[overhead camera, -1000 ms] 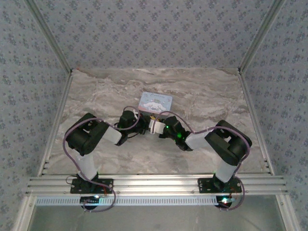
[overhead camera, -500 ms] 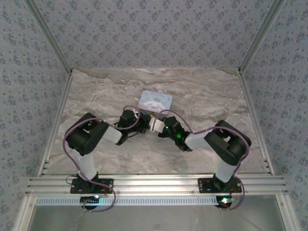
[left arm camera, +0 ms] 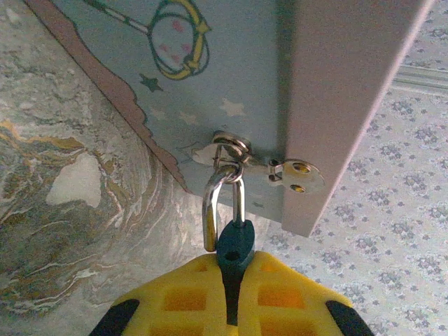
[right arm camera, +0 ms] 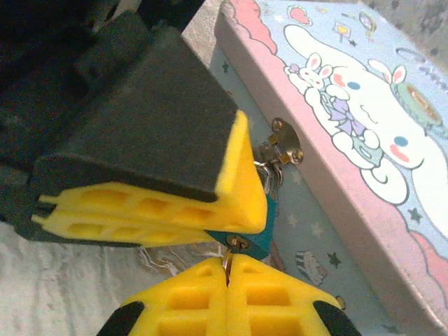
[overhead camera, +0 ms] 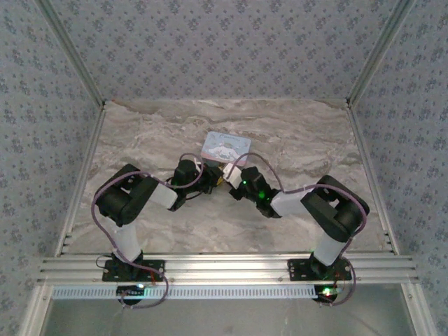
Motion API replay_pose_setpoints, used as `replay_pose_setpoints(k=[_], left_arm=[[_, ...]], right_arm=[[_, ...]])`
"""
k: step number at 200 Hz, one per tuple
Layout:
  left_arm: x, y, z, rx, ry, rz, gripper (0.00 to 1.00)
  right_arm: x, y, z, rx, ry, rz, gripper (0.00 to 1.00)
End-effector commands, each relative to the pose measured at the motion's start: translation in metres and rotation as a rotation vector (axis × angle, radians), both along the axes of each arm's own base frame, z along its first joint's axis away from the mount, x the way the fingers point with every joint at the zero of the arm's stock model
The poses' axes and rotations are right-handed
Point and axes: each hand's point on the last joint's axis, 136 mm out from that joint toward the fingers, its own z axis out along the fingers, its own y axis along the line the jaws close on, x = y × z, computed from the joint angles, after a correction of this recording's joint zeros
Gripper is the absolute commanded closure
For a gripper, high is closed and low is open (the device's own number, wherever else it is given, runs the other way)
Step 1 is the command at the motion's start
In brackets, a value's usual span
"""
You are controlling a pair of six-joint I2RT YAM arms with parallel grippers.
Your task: Unlock the padlock with the key
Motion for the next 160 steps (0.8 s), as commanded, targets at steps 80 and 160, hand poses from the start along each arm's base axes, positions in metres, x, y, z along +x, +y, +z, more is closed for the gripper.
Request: replay_pose_setpoints(k=[80, 160], left_arm=[[-0.004, -0.011, -0.003, 0.001, -0.007, -0.04, 0.93], [-0.005, 0.013, -0.001, 0.08, -0.04, -0.003, 0.52]], right_arm=[[0.004, 0.011, 0.006, 0.314, 0.247, -0.085, 1.0], [-0.002, 0.006, -0.003, 0.363, 0.324, -0.096, 1.0]])
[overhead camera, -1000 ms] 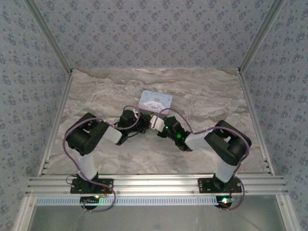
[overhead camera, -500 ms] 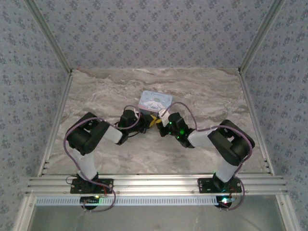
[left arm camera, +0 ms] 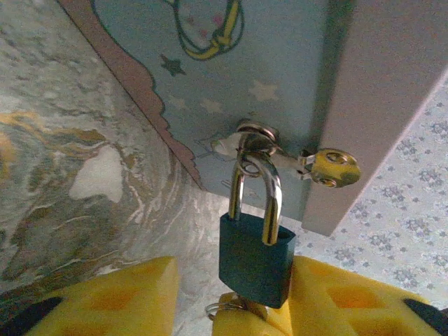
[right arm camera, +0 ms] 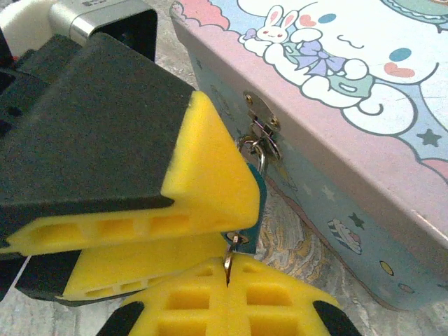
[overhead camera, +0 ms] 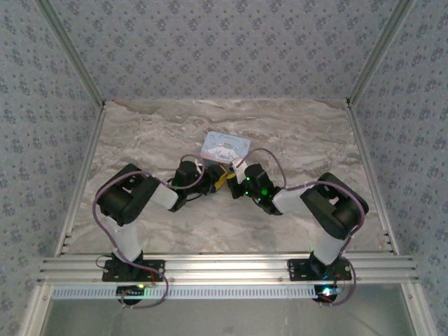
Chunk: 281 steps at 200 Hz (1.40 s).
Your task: Unlock the padlock with the key
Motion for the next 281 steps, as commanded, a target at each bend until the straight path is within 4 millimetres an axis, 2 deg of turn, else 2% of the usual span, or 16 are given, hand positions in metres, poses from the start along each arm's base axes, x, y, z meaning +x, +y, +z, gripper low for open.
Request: replay_pose_setpoints(k=[1, 34, 74, 125, 144, 162, 200, 243, 281], left_arm=[[-0.001, 0.012, 0.007, 0.046, -0.038, 0.007, 0.52], [0.0, 0.03, 0.023, 0.143, -0.092, 0.016, 0.43], [0.003, 0.065, 0.048, 0.31, -0.159, 0.025, 0.33], [0.03, 0.12, 0.082, 0.479, -0.241, 0.062, 0.24], [0.046, 0.132, 0.089, 0.523, -0.265, 0.045, 0.23], [0.062, 0.128, 0.09, 0.526, -0.283, -0.029, 0.23], [0.085, 0.093, 0.083, 0.489, -0.307, -0.221, 0.28], [0.095, 0.062, 0.057, 0.494, -0.283, -0.354, 0.29], [0.096, 0.046, 0.036, 0.484, -0.253, -0.414, 0.34]], right_arm=[[-0.001, 0.004, 0.003, 0.074, 0.042, 0.002, 1.0], [-0.005, -0.001, 0.002, 0.179, 0.13, -0.013, 1.0], [-0.009, -0.007, -0.002, 0.288, 0.243, -0.039, 1.0], [-0.008, -0.011, -0.008, 0.44, 0.408, -0.078, 1.0], [-0.006, -0.012, -0.013, 0.465, 0.468, -0.087, 1.0], [-0.004, -0.015, -0.021, 0.465, 0.501, -0.101, 0.98], [-0.001, -0.02, -0.033, 0.467, 0.538, -0.126, 0.96], [0.001, -0.023, -0.04, 0.475, 0.565, -0.135, 0.92], [0.001, -0.037, -0.041, 0.45, 0.55, -0.176, 0.81]])
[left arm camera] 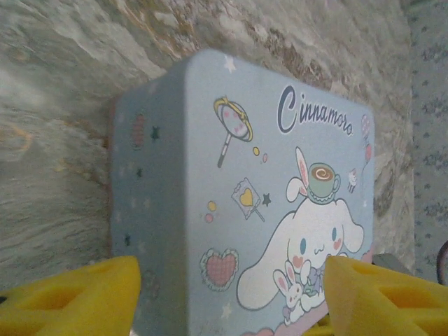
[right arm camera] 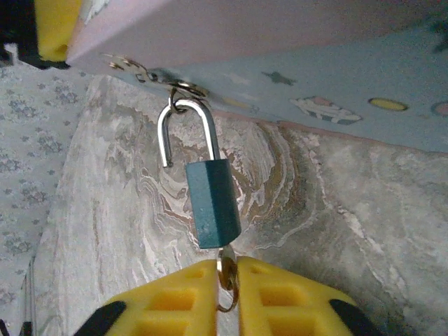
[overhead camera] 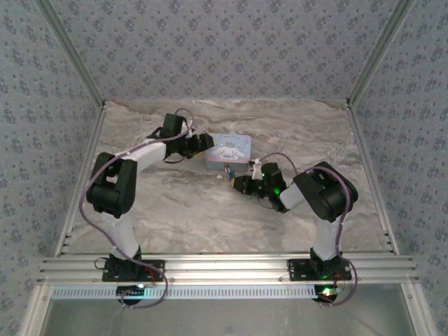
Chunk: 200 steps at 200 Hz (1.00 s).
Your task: Unlock the padlock with the key
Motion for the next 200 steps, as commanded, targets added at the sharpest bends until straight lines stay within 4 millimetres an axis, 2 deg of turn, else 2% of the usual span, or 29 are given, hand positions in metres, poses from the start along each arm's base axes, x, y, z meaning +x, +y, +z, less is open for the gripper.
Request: replay_pose_setpoints(k=[1, 46, 82, 116, 156, 200], left_arm=[[-0.005, -0.011, -0.005, -0.001, 0.016, -0.071, 0.34], [-0.012, -0.008, -0.03, 0.031, 0.068, -0.061, 0.44], [-0.022, -0.004, -0.041, 0.049, 0.091, -0.058, 0.49], [-0.033, -0.002, -0.048, 0.072, 0.102, -0.053, 0.5], [-0.047, 0.001, -0.05, 0.083, 0.11, -0.041, 0.51], [-0.065, 0.001, -0.047, 0.082, 0.104, -0.03, 0.51]], right_arm=[[-0.001, -0.015, -0.011, -0.042, 0.039, -0.043, 0.81], [-0.002, -0.037, -0.005, -0.073, 0.017, -0.083, 0.7], [0.003, -0.042, 0.023, -0.059, -0.048, -0.058, 0.58], [0.01, -0.032, 0.047, -0.027, -0.116, 0.003, 0.49], [0.033, -0.027, 0.059, -0.008, -0.137, 0.016, 0.47], [0.062, -0.028, 0.062, -0.023, -0.167, 0.028, 0.46]])
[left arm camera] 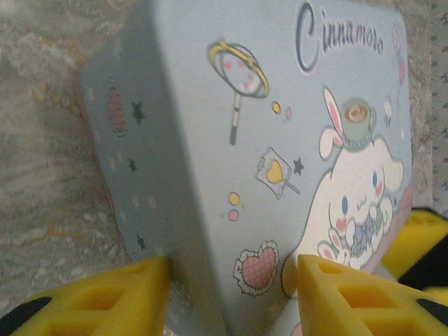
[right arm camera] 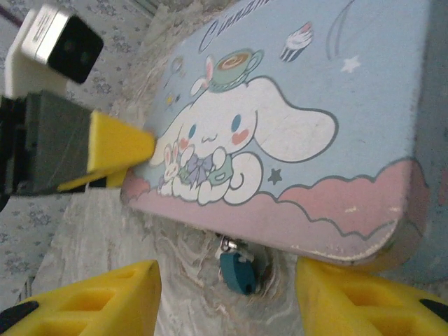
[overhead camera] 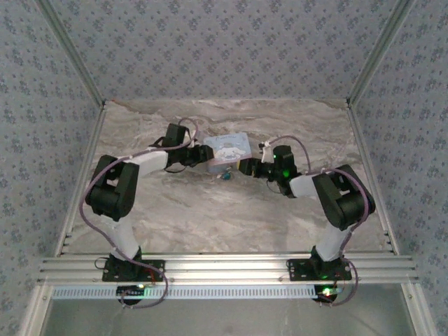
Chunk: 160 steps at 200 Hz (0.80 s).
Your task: Unlock the padlock with the key
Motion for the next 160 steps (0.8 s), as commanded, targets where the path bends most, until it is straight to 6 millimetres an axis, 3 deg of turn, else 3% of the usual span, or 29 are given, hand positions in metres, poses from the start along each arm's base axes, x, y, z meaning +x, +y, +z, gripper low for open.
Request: replay_pose_setpoints(k=[1, 27, 77, 115, 160], left_arm=[[-0.032, 0.004, -0.023, 0.06, 0.094, 0.0, 0.51], [-0.04, 0.002, -0.025, 0.056, 0.099, 0.008, 0.51], [-0.042, 0.004, -0.026, 0.065, 0.099, 0.029, 0.51], [-0.042, 0.005, -0.025, 0.065, 0.096, 0.037, 0.51], [-0.042, 0.005, -0.025, 0.063, 0.095, 0.04, 0.51]], right_arm=[[0.014, 0.003, 0.005, -0.011, -0.038, 0.038, 0.46], [0.017, -0.003, 0.007, -0.014, -0.063, 0.031, 0.45], [-0.015, -0.019, 0.004, -0.021, -0.118, 0.042, 0.37], [-0.028, -0.004, -0.003, -0.001, -0.13, 0.098, 0.34], [-0.016, 0.015, -0.011, 0.008, -0.136, 0.129, 0.34]])
